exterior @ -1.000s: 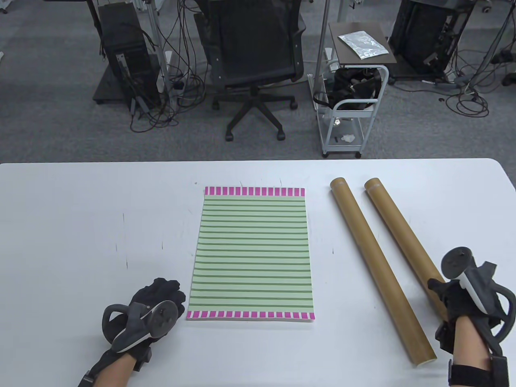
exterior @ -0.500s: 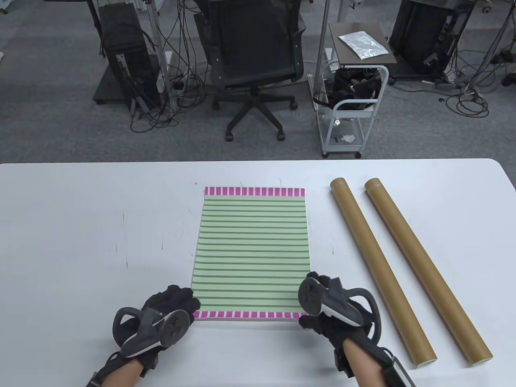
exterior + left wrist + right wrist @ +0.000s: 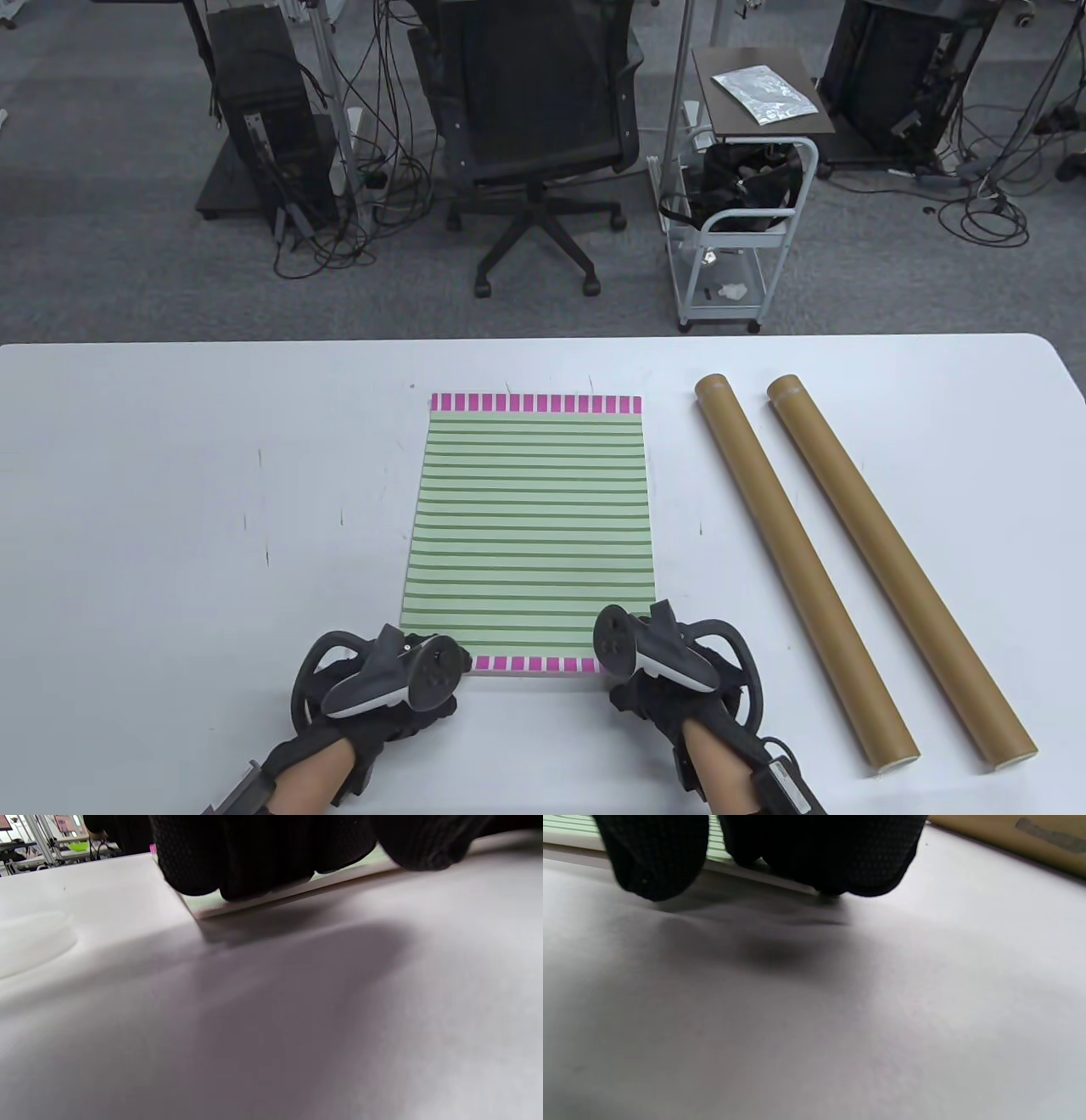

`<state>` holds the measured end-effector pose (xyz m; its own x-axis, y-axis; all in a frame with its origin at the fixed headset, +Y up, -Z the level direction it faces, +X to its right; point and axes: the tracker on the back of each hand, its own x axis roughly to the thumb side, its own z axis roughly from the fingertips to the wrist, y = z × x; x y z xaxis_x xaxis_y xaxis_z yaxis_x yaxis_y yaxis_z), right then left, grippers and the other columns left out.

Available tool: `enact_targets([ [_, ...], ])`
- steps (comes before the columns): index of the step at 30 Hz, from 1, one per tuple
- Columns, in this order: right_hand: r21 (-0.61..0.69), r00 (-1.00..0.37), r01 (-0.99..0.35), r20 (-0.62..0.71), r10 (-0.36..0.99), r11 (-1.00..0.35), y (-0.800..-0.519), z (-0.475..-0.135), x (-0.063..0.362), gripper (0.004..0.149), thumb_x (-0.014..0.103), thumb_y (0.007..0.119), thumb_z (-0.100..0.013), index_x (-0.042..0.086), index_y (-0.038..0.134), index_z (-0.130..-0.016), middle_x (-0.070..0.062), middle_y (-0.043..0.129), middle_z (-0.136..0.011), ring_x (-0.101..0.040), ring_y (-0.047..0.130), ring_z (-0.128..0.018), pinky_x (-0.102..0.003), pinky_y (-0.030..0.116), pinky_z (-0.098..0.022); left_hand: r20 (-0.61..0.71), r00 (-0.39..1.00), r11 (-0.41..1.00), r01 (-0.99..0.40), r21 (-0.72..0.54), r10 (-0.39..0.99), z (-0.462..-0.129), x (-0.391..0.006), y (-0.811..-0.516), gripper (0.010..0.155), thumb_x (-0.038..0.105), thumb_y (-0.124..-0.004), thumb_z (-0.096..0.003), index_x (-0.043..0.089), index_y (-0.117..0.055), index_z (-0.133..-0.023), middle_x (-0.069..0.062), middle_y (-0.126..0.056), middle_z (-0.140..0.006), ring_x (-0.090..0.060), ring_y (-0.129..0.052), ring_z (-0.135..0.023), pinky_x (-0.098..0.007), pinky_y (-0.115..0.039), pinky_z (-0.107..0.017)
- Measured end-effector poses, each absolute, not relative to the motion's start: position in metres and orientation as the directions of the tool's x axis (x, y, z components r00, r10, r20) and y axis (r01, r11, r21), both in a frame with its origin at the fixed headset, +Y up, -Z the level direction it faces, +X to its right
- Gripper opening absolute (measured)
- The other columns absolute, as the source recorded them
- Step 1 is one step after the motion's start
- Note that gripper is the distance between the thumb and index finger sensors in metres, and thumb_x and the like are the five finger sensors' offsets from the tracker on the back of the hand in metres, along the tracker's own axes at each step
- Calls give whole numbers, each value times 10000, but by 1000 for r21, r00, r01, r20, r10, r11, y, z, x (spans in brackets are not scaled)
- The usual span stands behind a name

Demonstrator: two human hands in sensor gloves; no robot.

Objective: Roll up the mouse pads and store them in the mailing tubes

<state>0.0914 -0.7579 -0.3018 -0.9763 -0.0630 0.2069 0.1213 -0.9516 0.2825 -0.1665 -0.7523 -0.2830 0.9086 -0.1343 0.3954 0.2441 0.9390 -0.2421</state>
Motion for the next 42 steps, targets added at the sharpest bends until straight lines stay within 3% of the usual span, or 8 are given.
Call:
enact_targets([
  [3,253,-985,129,142,-95,-959,-760,-303,91,638,484,792,-370,250,626,-941,-47,693,-938,-212,863,-659,-245,826,-436,385,898,925,312,-215,-214,-289,-154,-750,622,584,-790,-349,453,-687,-948,153,-788,-1021,-108,-868,-911,-203,-855,-638],
  [7,199,-982,133,157,-102,-971,-759,-301,88,591,450,784,-381,247,677,-926,-42,741,-912,-228,875,-652,-297,811,-444,338,904,896,359,-261,-263,-298,-142,-749,611,578,-802,-342,464,-690,-931,157,-787,-983,-108,-887,-873,-207,-855,-613],
  [12,117,-969,78,244,-47,-990,-760,-302,88,411,319,801,-403,326,769,-813,69,827,-794,-181,884,-626,-272,805,-437,358,857,894,434,-114,-370,-303,-129,-750,410,483,-799,-389,474,-773,-799,175,-894,-822,-61,-995,-709,-165,-896,-518],
  [16,183,-962,88,270,-36,-979,-756,-301,88,389,309,822,-384,307,805,-773,54,873,-740,-181,910,-582,-275,817,-415,395,856,903,410,-127,-333,-296,-132,-748,392,478,-812,-368,431,-827,-757,152,-954,-729,-57,-1027,-619,-172,-903,-471],
  [22,362,-928,147,371,-2,-921,-754,-278,91,379,322,827,-384,300,786,-760,50,872,-729,-171,931,-571,-284,828,-433,515,844,911,321,-260,-151,-267,-139,-748,398,487,-814,-365,396,-857,-751,119,-979,-673,-66,-1047,-552,-178,-911,-425],
  [29,304,-921,148,390,-19,-941,-759,-260,91,461,436,807,-366,261,747,-789,8,834,-755,-201,936,-535,-263,834,-392,496,862,926,263,-269,-101,-259,-149,-757,409,513,-768,-378,434,-786,-780,137,-912,-679,-45,-988,-560,-178,-871,-459],
  [35,270,-897,74,438,54,-960,-761,-262,94,378,359,805,-386,238,801,-743,-14,885,-650,-177,960,-440,-262,840,-344,510,850,933,280,-225,-132,-256,-146,-757,416,468,-744,-399,397,-780,-808,116,-908,-711,-83,-980,-603,-215,-862,-500],
  [42,300,-871,58,482,99,-952,-761,-260,94,385,375,821,-384,216,821,-734,-15,908,-616,-171,966,-419,-267,840,-335,539,829,949,271,-158,-147,-251,-150,-757,414,469,-761,-390,372,-816,-789,114,-940,-681,-79,-1000,-581,-221,-880,-479],
])
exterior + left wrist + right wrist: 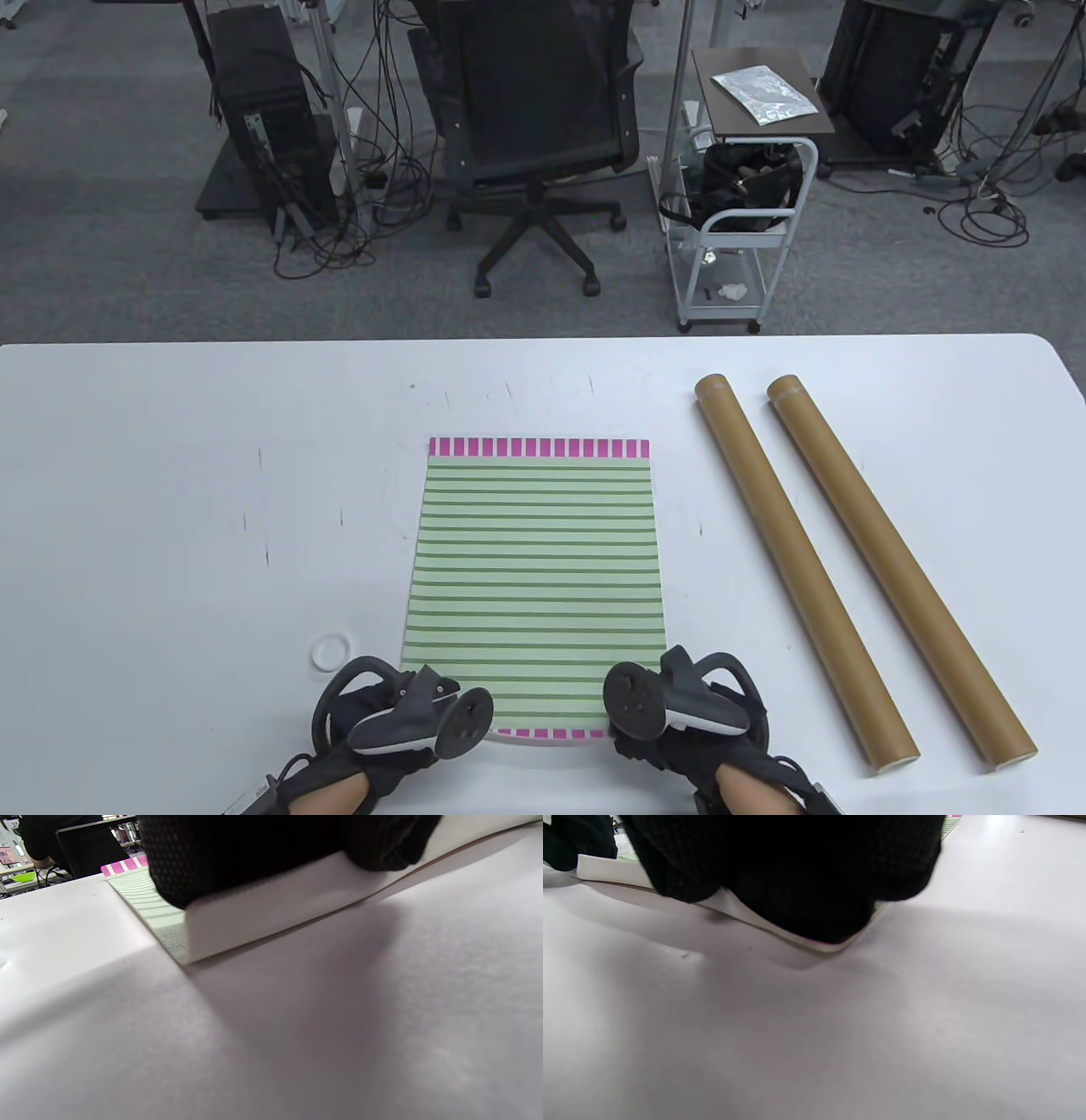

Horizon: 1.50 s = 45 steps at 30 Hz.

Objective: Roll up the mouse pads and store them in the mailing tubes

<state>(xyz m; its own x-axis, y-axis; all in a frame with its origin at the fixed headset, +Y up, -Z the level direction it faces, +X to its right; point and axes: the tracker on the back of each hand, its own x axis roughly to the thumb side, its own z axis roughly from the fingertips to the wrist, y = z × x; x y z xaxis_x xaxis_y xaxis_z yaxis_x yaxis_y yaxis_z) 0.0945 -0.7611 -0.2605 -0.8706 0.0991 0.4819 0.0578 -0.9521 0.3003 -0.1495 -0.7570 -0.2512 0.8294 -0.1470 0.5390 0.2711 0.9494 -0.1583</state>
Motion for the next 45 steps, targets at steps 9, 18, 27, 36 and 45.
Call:
enact_targets([
  [9,263,-904,101,426,21,-960,-768,-258,92,411,385,764,-401,246,732,-786,-3,867,-620,-150,949,-384,-248,832,-308,401,906,956,229,-186,-139,-253,-152,-762,597,486,-768,-357,389,-643,-933,76,-807,-865,-56,-987,-529,-186,-885,-404],
  [18,129,-785,343,584,-208,-930,-779,-240,72,775,246,615,-461,535,9,-848,-38,600,-900,-152,856,-489,-298,768,-414,325,918,921,311,-233,-228,-257,-143,-768,682,434,-700,-376,389,-478,-1019,-32,-641,-1001,-46,-953,-534,-198,-882,-397],
  [27,97,-731,447,613,-300,-889,-782,-240,59,675,209,576,-454,559,192,-885,-65,570,-878,-144,854,-469,-296,768,-402,525,814,914,377,-149,-250,-240,-138,-771,724,365,-657,-454,700,-133,-826,-24,-290,-1054,-78,-884,-640,-208,-828,-490],
  [36,27,-761,370,582,-286,-929,-781,-242,62,642,216,629,-421,486,338,-925,-27,647,-828,-139,824,-557,-321,761,-488,548,718,885,455,98,-429,-221,-118,-762,461,399,-759,-428,646,-590,-778,177,-378,-1076,-107,-453,-1046,-389,-413,-872],
  [45,23,-765,373,572,-294,-927,-774,-240,58,455,226,696,-423,338,561,-844,-5,751,-676,-111,828,-353,-293,781,-340,568,776,922,381,-75,-275,-228,-119,-762,438,446,-777,-407,574,-623,-797,88,-821,-823,-68,-941,-491,-227,-841,-459],
])
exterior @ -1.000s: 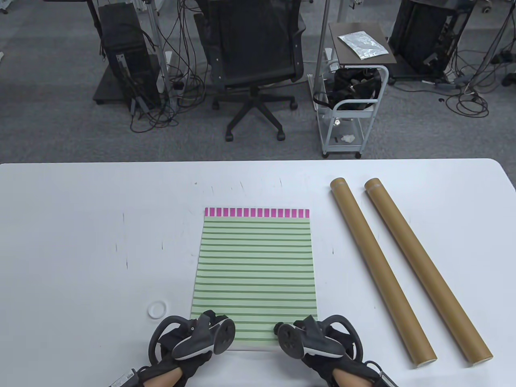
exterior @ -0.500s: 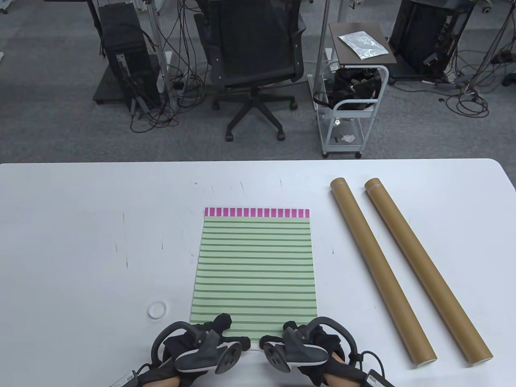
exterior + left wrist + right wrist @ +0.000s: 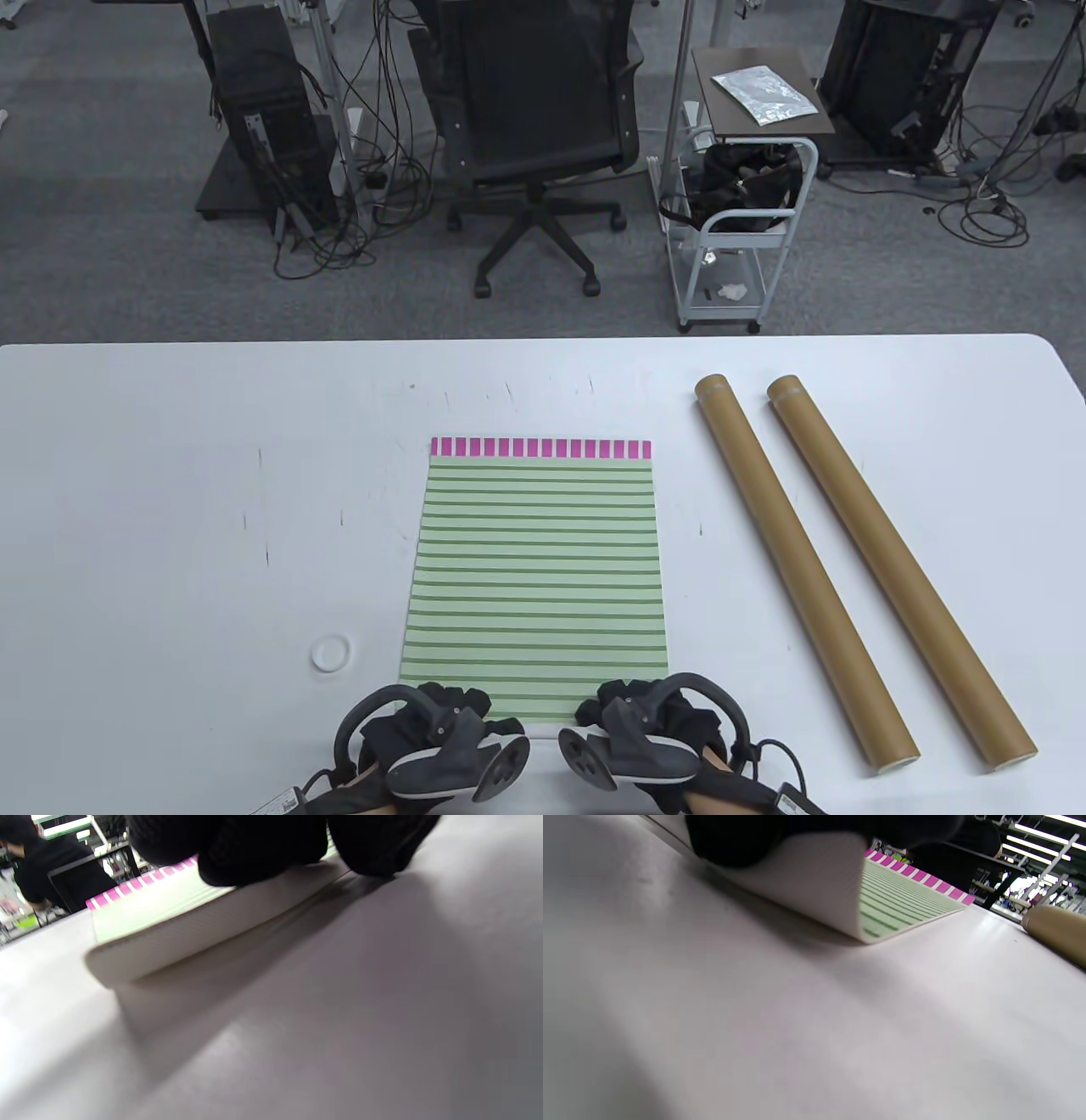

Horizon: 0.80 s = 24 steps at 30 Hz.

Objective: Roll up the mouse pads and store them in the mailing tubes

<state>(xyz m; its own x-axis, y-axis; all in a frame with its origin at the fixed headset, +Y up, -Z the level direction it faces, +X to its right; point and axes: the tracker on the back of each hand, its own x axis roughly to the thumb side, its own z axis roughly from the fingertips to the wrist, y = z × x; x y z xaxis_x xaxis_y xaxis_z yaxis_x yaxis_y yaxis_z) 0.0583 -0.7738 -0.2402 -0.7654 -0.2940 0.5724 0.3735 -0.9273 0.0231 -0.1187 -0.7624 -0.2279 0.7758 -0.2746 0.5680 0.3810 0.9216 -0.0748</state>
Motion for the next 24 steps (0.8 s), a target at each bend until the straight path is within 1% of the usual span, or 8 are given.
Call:
enact_targets([
  [5,65,-775,335,586,-236,-940,-773,-241,64,448,268,705,-440,299,575,-867,21,773,-749,-146,913,-457,-295,821,-410,558,812,936,310,-166,-170,-238,-124,-766,447,500,-759,-392,525,-630,-820,92,-813,-821,-59,-954,-503,-220,-856,-480],
  [7,138,-781,294,605,-154,-946,-771,-243,68,533,423,701,-416,260,577,-908,-15,764,-795,-188,903,-527,-331,805,-466,553,813,935,317,-155,-184,-241,-123,-766,450,555,-742,-364,505,-640,-799,116,-823,-801,-51,-947,-497,-216,-846,-477],
  [8,163,-795,272,593,-126,-948,-771,-244,68,581,459,730,-391,248,585,-912,-31,762,-802,-208,897,-537,-349,796,-474,545,823,935,305,-181,-162,-242,-122,-767,452,563,-744,-359,498,-640,-794,111,-822,-796,-65,-940,-504,-228,-836,-486],
  [10,112,-799,281,578,-168,-953,-772,-244,67,579,451,747,-349,273,596,-879,1,781,-766,-185,906,-509,-336,806,-452,530,828,940,303,-153,-181,-242,-121,-768,450,557,-748,-338,484,-651,-772,125,-837,-770,-75,-941,-509,-240,-831,-494],
  [13,90,-818,242,554,-153,-966,-772,-247,68,533,419,756,-329,304,634,-835,28,815,-723,-176,917,-476,-331,817,-424,511,833,943,312,-114,-213,-242,-119,-768,430,533,-748,-321,480,-672,-741,144,-863,-738,-83,-952,-523,-250,-834,-507],
  [16,70,-822,236,547,-161,-969,-771,-248,69,475,385,759,-344,330,657,-805,34,828,-721,-177,918,-474,-333,818,-419,511,827,939,329,-100,-235,-242,-118,-768,390,495,-746,-339,488,-675,-723,153,-873,-720,-78,-961,-518,-242,-840,-500],
  [21,41,-808,234,564,-171,-971,-770,-244,68,420,349,739,-407,292,685,-819,7,843,-731,-197,916,-499,-354,810,-442,517,816,938,340,-64,-260,-240,-118,-766,376,502,-756,-373,484,-695,-744,153,-883,-743,-83,-979,-551,-241,-849,-518],
  [24,1,-798,269,561,-222,-963,-769,-241,64,404,329,725,-409,288,696,-810,5,855,-726,-195,926,-505,-346,814,-448,536,812,951,306,-48,-234,-238,-119,-767,376,488,-768,-394,441,-713,-763,141,-857,-787,-101,-940,-673,-291,-810,-619],
])
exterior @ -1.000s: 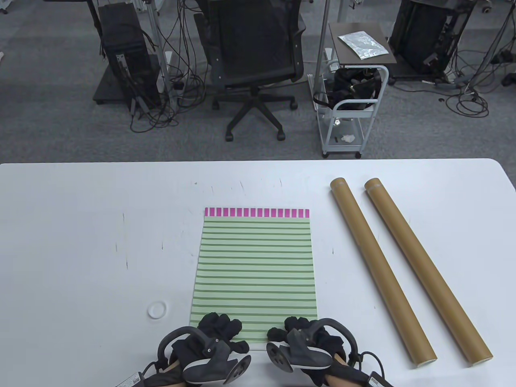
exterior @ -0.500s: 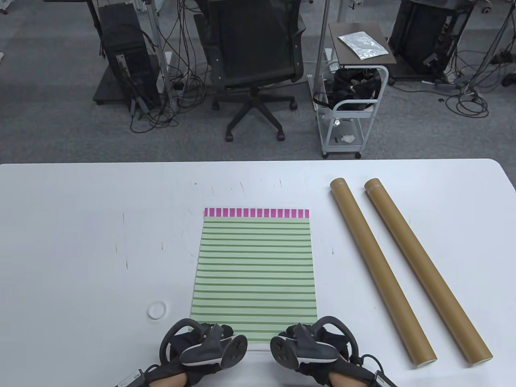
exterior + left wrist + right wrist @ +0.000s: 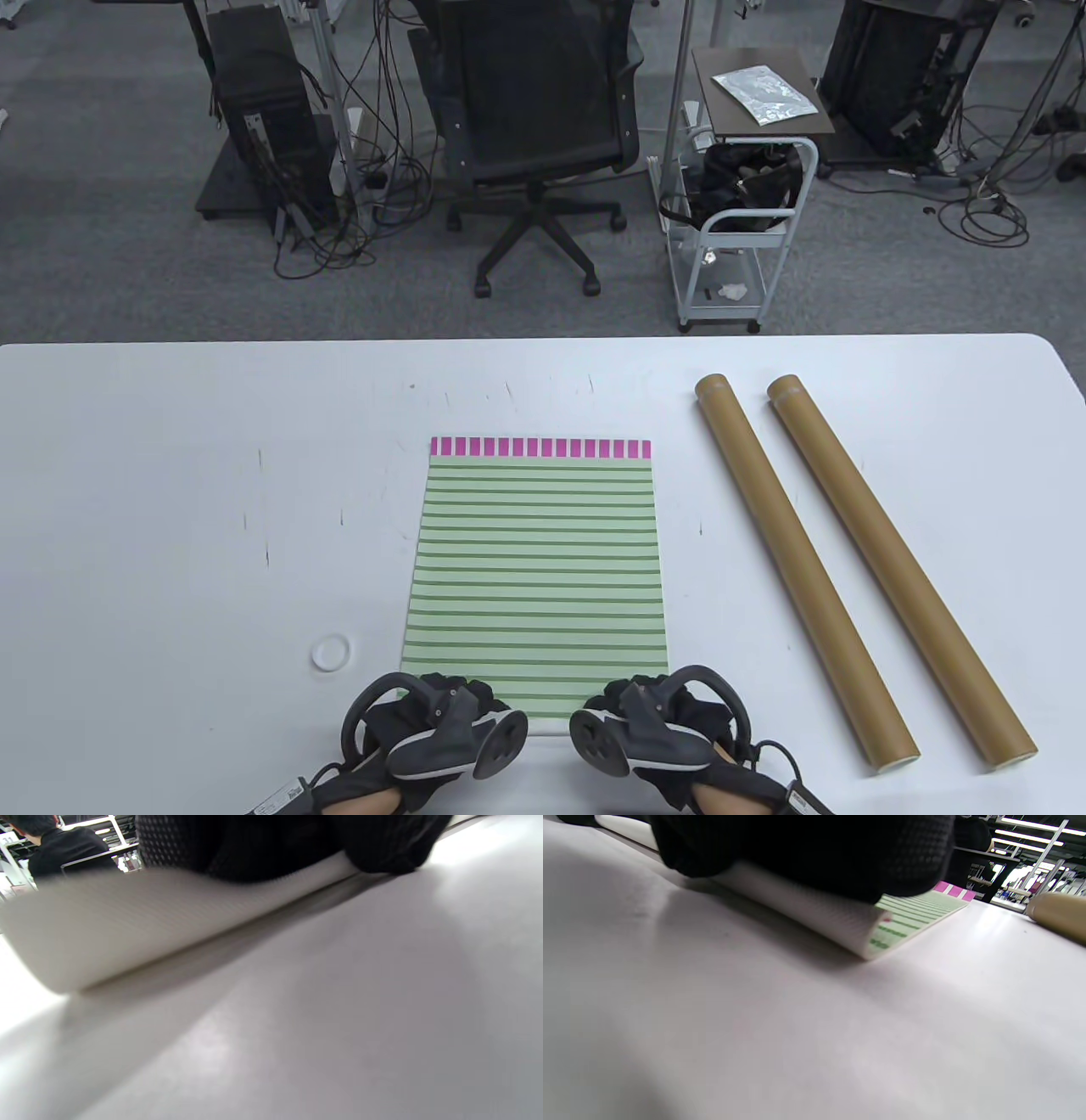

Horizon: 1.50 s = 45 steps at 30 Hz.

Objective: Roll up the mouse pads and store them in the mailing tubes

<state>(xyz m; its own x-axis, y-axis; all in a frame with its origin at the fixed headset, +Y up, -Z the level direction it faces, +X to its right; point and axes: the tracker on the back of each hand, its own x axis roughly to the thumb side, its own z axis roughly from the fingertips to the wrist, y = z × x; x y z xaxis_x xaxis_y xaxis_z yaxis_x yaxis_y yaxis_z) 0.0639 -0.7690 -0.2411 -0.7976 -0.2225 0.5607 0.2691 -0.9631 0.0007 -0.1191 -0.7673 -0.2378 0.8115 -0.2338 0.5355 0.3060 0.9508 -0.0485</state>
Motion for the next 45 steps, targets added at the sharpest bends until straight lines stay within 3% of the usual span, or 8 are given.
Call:
enact_targets([
  [6,24,-788,267,581,-204,-963,-767,-239,66,406,343,733,-390,284,722,-792,17,883,-677,-149,957,-448,-296,843,-397,546,785,938,346,5,-293,-235,-120,-765,422,510,-720,-391,402,-730,-799,149,-895,-739,-63,-978,-623,-249,-854,-565],
  [15,143,-837,132,546,-33,-981,-768,-248,80,413,316,722,-384,300,738,-796,31,893,-631,-114,965,-382,-255,870,-328,493,864,942,240,-233,-98,-251,-130,-765,436,488,-722,-385,388,-720,-810,127,-914,-664,-77,-992,-494,-190,-882,-389],
  [18,136,-840,163,539,-65,-977,-772,-251,83,580,291,668,-414,389,480,-954,5,770,-791,-91,932,-393,-248,857,-331,446,879,937,284,-203,-169,-257,-130,-770,513,494,-653,-365,396,-606,-867,121,-817,-749,-27,-965,-456,-170,-874,-374],
  [25,2,-727,344,634,-265,-939,-779,-239,65,697,222,617,-447,592,204,-869,-19,552,-968,-168,853,-538,-335,777,-467,410,867,918,368,-148,-282,-258,-128,-773,629,516,-578,-348,394,-450,-951,70,-645,-929,-70,-879,-612,-232,-814,-508],
  [30,-8,-713,397,626,-314,-918,-779,-238,59,643,228,601,-449,516,257,-910,-23,637,-908,-168,869,-523,-328,793,-441,437,838,918,392,-62,-328,-251,-124,-769,632,510,-606,-359,441,-404,-954,98,-566,-971,-68,-829,-702,-218,-791,-546],
  [35,-26,-683,484,614,-397,-875,-781,-239,49,615,217,586,-447,476,279,-913,-21,636,-880,-170,882,-508,-327,801,-430,525,771,914,405,32,-360,-235,-114,-765,501,445,-676,-416,515,-505,-881,199,-640,-906,-27,-826,-681,-187,-788,-537],
  [42,-51,-704,400,621,-343,-915,-782,-238,54,634,213,627,-436,479,349,-940,-23,682,-844,-148,869,-524,-318,796,-450,572,770,932,361,-25,-283,-231,-113,-762,435,411,-739,-440,439,-675,-869,179,-808,-831,-40,-922,-658,-193,-853,-531],
  [45,52,-767,302,607,-210,-952,-780,-243,62,521,213,643,-442,400,449,-887,-32,674,-845,-156,852,-521,-321,781,-452,580,792,943,311,-116,-190,-232,-118,-759,551,530,-749,-379,403,-688,-912,134,-800,-883,-93,-899,-733,-248,-834,-586],
])
